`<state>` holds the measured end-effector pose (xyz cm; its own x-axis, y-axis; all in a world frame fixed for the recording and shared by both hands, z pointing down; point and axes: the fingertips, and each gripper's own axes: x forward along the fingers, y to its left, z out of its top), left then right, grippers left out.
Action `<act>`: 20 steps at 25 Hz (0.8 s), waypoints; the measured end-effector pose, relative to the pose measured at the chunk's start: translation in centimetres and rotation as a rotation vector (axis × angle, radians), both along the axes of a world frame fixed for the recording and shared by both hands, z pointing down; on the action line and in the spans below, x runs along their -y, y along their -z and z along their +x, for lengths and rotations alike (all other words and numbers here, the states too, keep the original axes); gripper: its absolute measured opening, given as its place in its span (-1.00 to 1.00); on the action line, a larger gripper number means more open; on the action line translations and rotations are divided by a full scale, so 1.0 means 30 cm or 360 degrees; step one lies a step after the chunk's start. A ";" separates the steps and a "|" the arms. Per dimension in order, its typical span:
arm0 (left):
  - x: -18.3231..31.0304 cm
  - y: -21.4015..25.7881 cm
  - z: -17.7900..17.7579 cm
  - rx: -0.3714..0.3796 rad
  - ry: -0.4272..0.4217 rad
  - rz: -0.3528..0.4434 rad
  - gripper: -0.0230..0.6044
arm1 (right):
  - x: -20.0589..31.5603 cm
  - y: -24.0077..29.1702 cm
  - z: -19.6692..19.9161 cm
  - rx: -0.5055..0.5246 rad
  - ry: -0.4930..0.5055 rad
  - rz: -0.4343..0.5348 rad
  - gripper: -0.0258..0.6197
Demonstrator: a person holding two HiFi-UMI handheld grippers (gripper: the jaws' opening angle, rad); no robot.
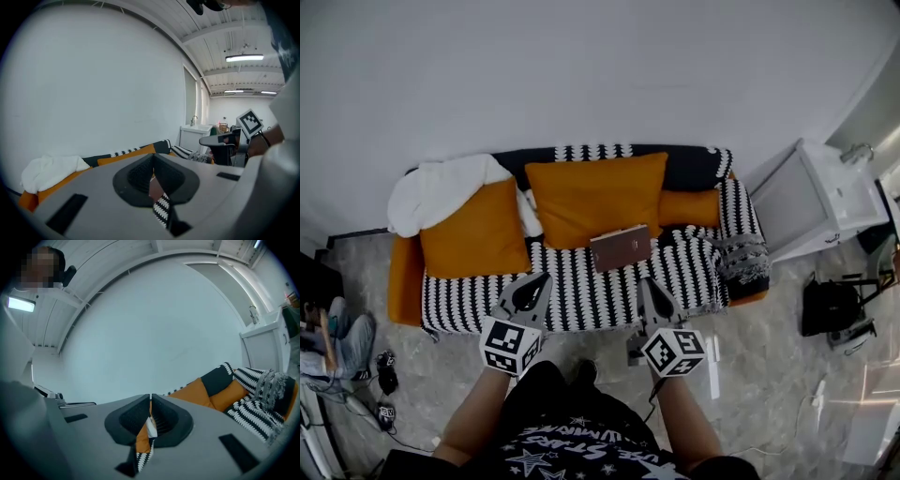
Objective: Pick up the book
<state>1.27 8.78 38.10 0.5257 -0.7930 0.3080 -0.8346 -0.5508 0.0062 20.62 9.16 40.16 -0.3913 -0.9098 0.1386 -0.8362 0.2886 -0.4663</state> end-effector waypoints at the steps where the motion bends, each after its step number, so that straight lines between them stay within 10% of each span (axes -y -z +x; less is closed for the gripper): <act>1: 0.005 -0.002 0.000 0.0003 0.0003 -0.0003 -0.90 | 0.003 -0.003 0.006 0.0000 -0.0002 -0.0003 -0.83; 20: 0.327 -0.161 0.094 -0.0029 -0.0173 -0.0150 -0.90 | 0.253 -0.133 0.085 -0.0122 -0.0151 -0.0191 -0.83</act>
